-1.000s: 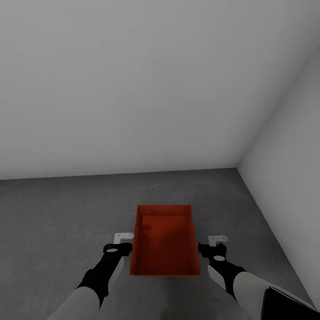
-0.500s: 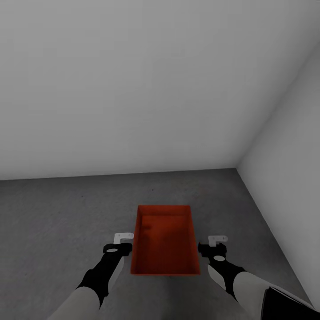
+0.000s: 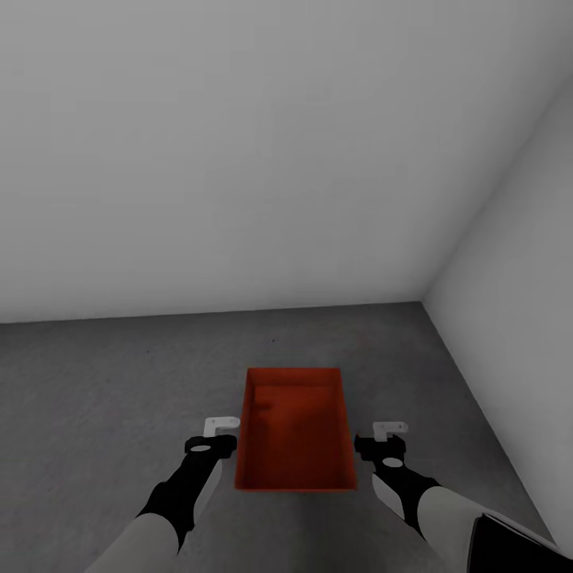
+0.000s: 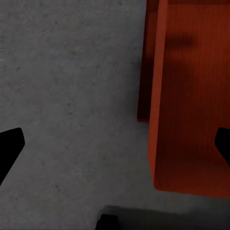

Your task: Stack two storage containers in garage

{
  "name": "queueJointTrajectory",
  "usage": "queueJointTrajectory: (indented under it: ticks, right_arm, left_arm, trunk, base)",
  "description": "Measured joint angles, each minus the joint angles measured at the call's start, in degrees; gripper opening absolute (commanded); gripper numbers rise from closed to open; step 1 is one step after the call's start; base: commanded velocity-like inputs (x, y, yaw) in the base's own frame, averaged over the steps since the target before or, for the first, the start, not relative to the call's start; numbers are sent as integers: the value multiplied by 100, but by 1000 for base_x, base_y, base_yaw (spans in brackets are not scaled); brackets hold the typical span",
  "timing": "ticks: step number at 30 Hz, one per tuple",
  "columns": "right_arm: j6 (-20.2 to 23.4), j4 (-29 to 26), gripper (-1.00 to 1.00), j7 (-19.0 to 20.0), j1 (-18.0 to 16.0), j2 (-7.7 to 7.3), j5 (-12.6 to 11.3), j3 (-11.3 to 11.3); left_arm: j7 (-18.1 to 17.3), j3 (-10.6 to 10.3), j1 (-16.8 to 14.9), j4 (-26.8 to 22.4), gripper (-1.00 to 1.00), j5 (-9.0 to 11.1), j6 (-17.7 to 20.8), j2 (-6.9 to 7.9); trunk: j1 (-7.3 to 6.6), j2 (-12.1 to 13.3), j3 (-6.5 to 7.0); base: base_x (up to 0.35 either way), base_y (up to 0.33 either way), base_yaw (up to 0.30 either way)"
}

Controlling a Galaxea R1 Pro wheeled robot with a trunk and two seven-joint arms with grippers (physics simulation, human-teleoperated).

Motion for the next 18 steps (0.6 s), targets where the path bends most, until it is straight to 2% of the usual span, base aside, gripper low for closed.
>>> queueJointTrajectory:
  ticks: [18]
  right_arm:
    - [2, 0, 100, 0, 1, 0, 0, 0]
  left_arm:
    - [-8, 0, 0, -6, 100, 0, -4, -1]
  trunk:
    - [-396, 724, 324]
  base:
    - [0, 0, 0]
